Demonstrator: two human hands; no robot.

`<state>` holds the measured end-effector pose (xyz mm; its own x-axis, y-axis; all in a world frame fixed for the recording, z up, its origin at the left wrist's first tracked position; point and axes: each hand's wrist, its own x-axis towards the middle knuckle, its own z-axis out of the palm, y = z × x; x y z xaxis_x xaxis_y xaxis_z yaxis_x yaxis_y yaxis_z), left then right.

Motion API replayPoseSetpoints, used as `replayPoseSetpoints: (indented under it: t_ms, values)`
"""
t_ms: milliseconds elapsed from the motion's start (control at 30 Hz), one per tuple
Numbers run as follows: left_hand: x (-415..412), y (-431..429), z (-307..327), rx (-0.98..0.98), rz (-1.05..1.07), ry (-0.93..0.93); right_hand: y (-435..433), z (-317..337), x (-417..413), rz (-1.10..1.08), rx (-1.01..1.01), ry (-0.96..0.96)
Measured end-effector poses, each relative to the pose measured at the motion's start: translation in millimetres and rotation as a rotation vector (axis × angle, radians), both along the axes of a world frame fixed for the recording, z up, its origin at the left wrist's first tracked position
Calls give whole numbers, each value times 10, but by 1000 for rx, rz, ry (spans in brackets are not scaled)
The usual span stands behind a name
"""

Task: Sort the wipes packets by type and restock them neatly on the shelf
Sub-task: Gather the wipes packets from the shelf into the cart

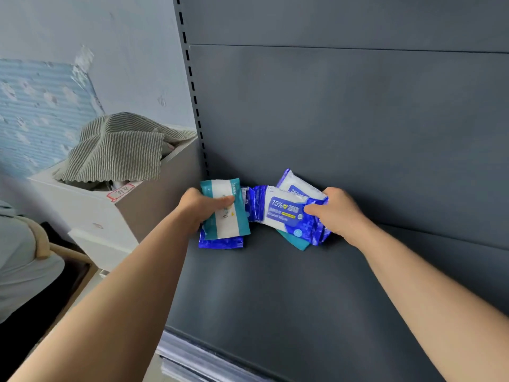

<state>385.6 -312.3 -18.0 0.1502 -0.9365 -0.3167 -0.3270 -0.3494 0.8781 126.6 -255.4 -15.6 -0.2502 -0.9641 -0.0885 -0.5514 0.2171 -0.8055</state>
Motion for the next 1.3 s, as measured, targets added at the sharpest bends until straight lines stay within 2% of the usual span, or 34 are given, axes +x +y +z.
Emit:
replayPoseSetpoints:
  t_ms: [100,233,433,500,600,700,800,1033,1300]
  values:
    - [12,-3,-41,14,-45,26,120,78,-185,-67,-89,120]
    - [-110,-11,-65,-20,-95,32,256,42,-243,-127,-164,158]
    - [-316,46,-95,21,-147,114,315,-112,-79,-149,-177,36]
    - [-308,112,-96,15,-124,157,338,-130,-93,-116,-126,-41]
    - [-328,257,-104,32,-198,168,395,-166,-83,-79,-47,-174]
    - [-423,450,-76,-38,-229,278,487,-112,-46,-114,-67,-263]
    - [-524,629,-24,-87,-224,407,630,2,-75,-157,-122,-277]
    - [-1043,1037,61,-136,-336,566,1285,262,-359,-273,-262,-221]
    - [-1970,1767,187,-144,-552,623,2428,400,-1040,-476,-308,-213]
